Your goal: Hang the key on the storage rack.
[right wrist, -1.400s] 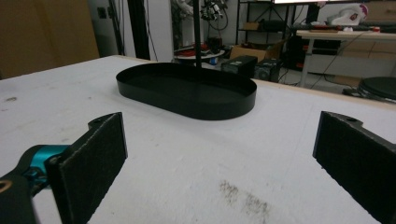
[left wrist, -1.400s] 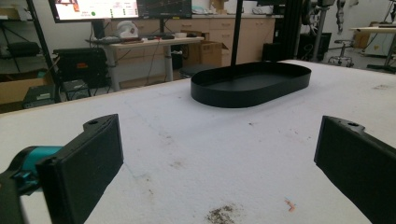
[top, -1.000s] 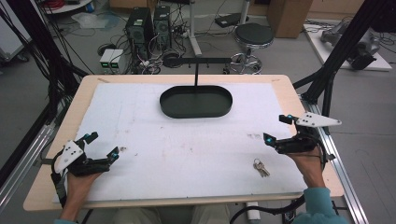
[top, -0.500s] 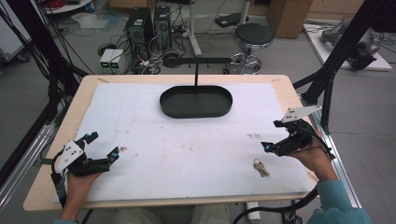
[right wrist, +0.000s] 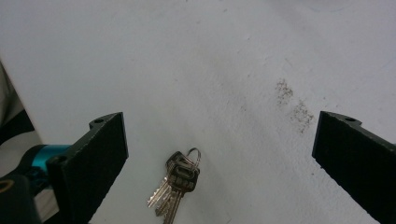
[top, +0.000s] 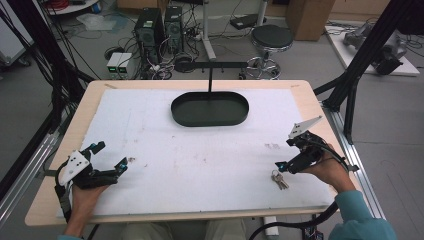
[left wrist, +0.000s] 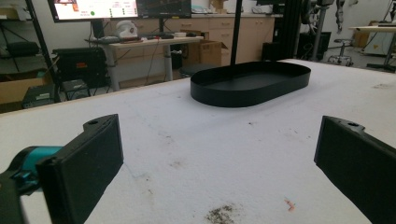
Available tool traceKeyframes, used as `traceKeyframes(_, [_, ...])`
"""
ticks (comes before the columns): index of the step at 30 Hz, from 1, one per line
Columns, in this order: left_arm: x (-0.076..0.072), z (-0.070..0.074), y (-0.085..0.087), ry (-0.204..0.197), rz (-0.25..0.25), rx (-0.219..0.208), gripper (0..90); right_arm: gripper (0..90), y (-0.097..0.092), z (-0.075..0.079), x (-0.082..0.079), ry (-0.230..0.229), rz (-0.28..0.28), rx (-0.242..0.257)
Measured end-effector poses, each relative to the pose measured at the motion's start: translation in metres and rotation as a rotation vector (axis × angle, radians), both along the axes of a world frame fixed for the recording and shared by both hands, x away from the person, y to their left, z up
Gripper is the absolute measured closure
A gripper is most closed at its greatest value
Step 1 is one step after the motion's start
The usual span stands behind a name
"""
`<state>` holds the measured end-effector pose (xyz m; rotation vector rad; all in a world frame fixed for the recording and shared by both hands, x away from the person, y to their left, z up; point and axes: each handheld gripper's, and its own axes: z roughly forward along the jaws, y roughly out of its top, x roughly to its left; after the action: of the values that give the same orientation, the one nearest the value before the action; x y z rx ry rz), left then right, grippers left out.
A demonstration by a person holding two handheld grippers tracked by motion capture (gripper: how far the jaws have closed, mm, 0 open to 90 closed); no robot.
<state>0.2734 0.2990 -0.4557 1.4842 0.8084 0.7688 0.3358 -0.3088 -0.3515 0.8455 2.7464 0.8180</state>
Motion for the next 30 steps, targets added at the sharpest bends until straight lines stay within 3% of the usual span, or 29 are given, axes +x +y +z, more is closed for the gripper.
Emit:
traceKeyframes(14, [0.0, 0.0, 0.0, -0.001, -0.001, 0.002, 1.7, 6.2, 0.007, -0.021, 0.004, 0.114, 0.005, -0.072])
traceKeyframes(17, [0.0, 0.0, 0.0, -0.002, 0.0, 0.001, 1.7, 16.0, 0.007, -0.023, 0.005, 0.135, 0.012, -0.066])
traceKeyframes(21, [0.0, 0.0, 0.0, -0.002, -0.001, 0.002, 1.7, 17.0, 0.006, -0.027, 0.007, 0.149, 0.011, -0.082])
traceKeyframes(30, [0.0, 0.0, 0.0, -0.002, 0.0, 0.001, 1.7, 30.2, 0.005, -0.029, 0.01, 0.195, 0.01, -0.09])
